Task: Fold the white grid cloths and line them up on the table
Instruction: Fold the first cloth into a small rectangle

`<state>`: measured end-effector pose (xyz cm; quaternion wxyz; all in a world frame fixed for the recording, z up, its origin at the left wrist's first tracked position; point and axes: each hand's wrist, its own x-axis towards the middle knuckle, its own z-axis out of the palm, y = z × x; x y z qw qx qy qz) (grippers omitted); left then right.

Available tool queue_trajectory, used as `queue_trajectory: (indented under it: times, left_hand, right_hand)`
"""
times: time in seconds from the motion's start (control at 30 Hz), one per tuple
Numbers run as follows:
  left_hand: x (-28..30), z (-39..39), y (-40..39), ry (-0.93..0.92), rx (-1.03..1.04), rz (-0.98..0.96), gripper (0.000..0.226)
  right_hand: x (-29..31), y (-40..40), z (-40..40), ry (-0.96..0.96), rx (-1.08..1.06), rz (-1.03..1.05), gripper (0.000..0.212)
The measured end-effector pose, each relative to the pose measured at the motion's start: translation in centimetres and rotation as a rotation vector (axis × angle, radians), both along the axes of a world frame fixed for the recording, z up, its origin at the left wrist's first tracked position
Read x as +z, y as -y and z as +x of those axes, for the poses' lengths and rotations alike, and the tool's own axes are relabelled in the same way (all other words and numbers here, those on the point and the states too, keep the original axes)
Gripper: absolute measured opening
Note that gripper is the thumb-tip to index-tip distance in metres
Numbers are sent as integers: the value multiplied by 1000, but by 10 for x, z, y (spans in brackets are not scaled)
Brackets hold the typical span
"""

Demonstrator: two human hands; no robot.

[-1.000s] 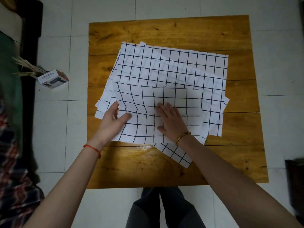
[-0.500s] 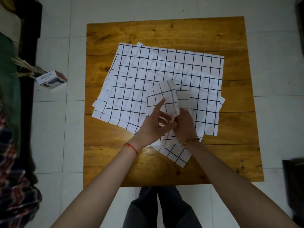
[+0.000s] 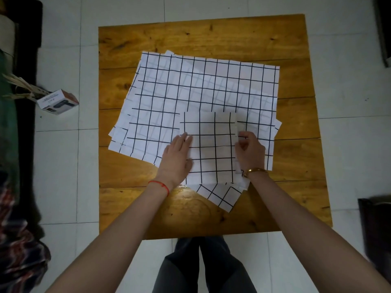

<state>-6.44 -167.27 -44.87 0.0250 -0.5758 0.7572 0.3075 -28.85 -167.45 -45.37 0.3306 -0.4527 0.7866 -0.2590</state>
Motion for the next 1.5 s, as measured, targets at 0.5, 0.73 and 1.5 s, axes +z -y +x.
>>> queue_trajectory:
  times: [0.5,0.73,1.5]
  left_hand:
    - [-3,4,58,284,-66,-34,78]
    - [-13,8,60,360,-128,-10,78]
    - [-29,24,4,373,-260,-231,60]
  right_hand:
    - [-7,60,74,-615,956,37,58]
    - [-19,57,65,-689,957,117,59]
    - [-11,29,60,-624,901,166,54]
